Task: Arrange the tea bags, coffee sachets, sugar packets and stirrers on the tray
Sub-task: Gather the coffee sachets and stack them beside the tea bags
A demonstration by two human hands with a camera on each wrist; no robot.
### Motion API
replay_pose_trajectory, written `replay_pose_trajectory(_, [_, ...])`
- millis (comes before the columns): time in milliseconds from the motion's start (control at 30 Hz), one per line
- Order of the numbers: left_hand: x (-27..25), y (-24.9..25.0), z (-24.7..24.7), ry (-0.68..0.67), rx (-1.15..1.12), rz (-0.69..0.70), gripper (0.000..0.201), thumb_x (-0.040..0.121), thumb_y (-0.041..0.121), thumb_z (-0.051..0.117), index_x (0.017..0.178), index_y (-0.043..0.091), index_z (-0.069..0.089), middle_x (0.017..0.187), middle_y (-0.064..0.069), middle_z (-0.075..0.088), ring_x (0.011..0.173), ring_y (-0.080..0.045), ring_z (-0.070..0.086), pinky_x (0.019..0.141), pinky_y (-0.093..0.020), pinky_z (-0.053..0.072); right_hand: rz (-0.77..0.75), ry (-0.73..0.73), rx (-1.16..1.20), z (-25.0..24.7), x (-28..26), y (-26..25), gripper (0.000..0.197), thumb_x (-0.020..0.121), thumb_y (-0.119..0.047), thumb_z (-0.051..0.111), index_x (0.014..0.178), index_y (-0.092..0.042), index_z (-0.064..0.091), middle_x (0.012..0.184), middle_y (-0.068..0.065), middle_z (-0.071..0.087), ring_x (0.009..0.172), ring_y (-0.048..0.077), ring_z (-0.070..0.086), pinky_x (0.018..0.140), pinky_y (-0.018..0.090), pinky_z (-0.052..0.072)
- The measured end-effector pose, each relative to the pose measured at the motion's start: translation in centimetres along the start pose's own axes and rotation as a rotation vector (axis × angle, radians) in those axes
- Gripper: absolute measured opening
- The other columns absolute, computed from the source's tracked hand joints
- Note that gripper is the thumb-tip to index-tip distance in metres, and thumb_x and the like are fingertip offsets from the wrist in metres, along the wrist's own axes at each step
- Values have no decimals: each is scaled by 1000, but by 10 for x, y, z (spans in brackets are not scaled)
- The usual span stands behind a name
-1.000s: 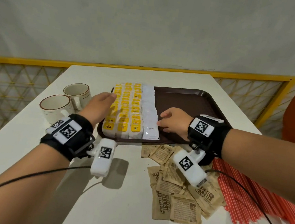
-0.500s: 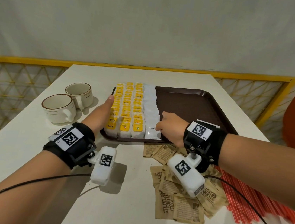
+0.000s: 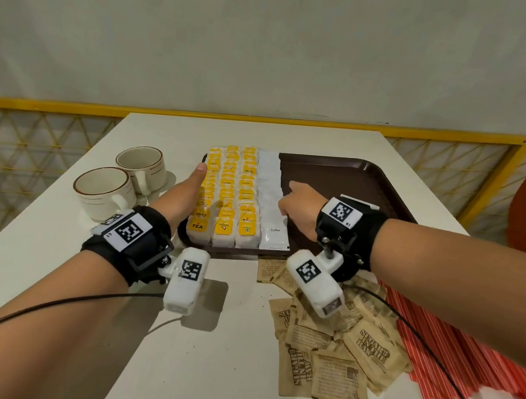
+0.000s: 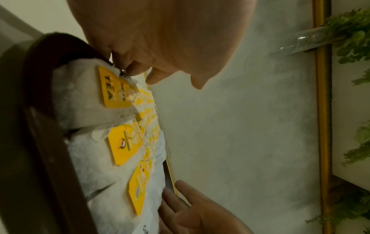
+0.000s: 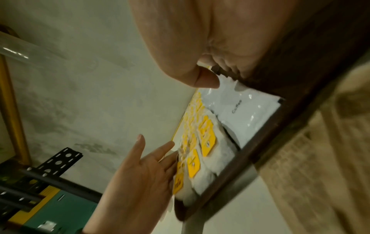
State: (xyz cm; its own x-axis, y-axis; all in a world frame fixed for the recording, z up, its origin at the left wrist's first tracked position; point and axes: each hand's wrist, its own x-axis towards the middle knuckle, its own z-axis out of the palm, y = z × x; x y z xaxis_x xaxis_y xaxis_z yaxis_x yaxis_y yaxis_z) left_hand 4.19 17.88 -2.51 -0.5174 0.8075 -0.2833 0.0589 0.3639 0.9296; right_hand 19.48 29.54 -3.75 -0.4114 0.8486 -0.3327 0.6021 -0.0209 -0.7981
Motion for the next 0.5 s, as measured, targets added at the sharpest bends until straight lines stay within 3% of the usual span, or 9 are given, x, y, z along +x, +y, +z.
replay_pose_trajectory(100, [6, 2, -1, -5, -37, -1, 59, 96, 60, 26, 134, 21, 47, 122, 2, 56, 98, -14, 55, 90, -31, 39, -35, 13, -11, -2, 8, -7, 49, 91, 1, 44, 140, 3, 36, 135, 26, 48, 102, 33, 55, 83, 37, 44])
replay_pose_trajectory(167, [5, 3, 0, -8, -56, 1, 57, 97, 58, 26, 135, 21, 46, 116, 4, 55, 92, -12, 55, 86, -30, 38, -10, 2, -25, -2, 12, -7, 48, 90, 4, 43, 138, 2, 38, 131, 25, 50, 88, 27, 52, 76, 30, 42])
replay_pose_trajectory(233, [5, 2, 0, -21, -57, -7, 57, 97, 59, 26, 136, 21, 45, 128, 2, 55, 95, -13, 55, 87, -30, 38, -30, -20, -118, -2, 17, -6, 42, 89, -2, 47, 131, 3, 47, 121, 24, 55, 71, 18, 51, 63, 22, 43])
replay_pose_trajectory(300, [6, 1, -1, -30, -37, 7, 60, 97, 59, 25, 139, 20, 42, 139, -2, 50, 102, -12, 50, 90, -30, 37, -42, -37, -191, -4, 17, -6, 41, 87, -8, 50, 126, 3, 51, 104, 20, 54, 61, 12, 45, 51, 22, 38])
replay_pose_trajectory(367, [7, 1, -1, -42, -32, 12, 61, 97, 58, 24, 141, 19, 41, 141, -3, 48, 103, -12, 47, 91, -29, 35, -42, -20, -191, -7, 22, -6, 41, 88, -8, 49, 127, 5, 50, 101, 17, 51, 60, 12, 43, 53, 23, 39])
replay_pose_trajectory(433, [5, 2, 0, -40, -32, 9, 61, 97, 58, 24, 140, 20, 41, 141, -3, 48, 102, -12, 48, 91, -30, 35, -55, 5, -166, -10, 30, -8, 42, 88, -7, 48, 129, 5, 48, 111, 25, 53, 62, 12, 41, 59, 28, 43])
replay_pose_trajectory(500, [4, 3, 1, -27, -41, 8, 60, 97, 59, 25, 139, 20, 42, 140, -4, 49, 102, -12, 49, 91, -30, 36, -92, 10, -168, -11, 37, -10, 43, 88, -6, 47, 130, 6, 47, 109, 24, 52, 62, 12, 40, 64, 30, 44])
